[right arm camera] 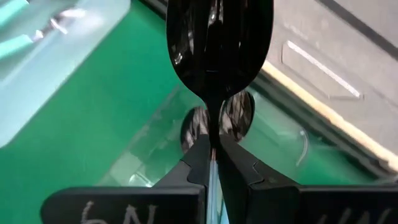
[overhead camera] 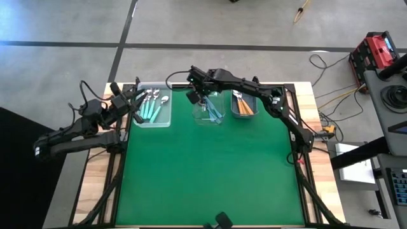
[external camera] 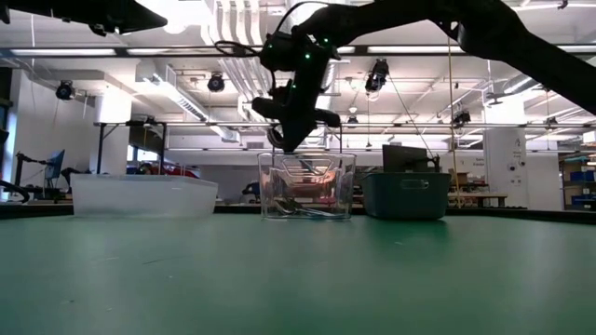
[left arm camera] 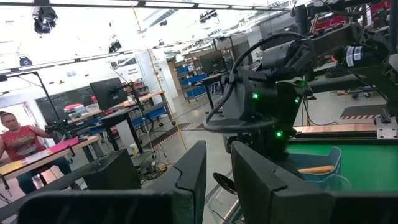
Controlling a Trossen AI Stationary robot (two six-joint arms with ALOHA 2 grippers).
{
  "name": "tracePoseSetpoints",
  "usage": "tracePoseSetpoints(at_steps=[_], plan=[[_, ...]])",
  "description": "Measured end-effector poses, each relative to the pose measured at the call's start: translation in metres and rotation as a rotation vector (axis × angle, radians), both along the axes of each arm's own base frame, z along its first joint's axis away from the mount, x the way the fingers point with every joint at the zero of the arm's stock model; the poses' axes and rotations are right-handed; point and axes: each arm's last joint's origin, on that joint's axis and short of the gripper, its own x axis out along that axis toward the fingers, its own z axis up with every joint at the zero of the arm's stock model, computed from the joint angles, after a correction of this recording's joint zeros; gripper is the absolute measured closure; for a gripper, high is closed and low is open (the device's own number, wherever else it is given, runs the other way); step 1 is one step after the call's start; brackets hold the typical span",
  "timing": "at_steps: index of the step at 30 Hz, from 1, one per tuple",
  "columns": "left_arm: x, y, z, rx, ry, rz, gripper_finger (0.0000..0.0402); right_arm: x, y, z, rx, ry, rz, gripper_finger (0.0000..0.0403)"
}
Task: Sort silverware by color (type)
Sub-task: Put the blue spoon into the transparent bin
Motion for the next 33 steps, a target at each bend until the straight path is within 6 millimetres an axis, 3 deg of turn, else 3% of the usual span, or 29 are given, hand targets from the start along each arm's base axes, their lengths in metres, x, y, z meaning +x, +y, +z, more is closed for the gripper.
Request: tracePoseSetpoints(at_steps=[14,33], plan=[[0.000,0.000,0.000,0.000,0.001,0.000,0.0343,-0.003,-0.002,-0.006,0.080,-0.016,-0.059,0.0390],[0.000,0.000,0.000,0.000,0.001,0.000,0.0343,-0.010,-0.007,-0.036,0.141,0.047,-0.144,0.0390]])
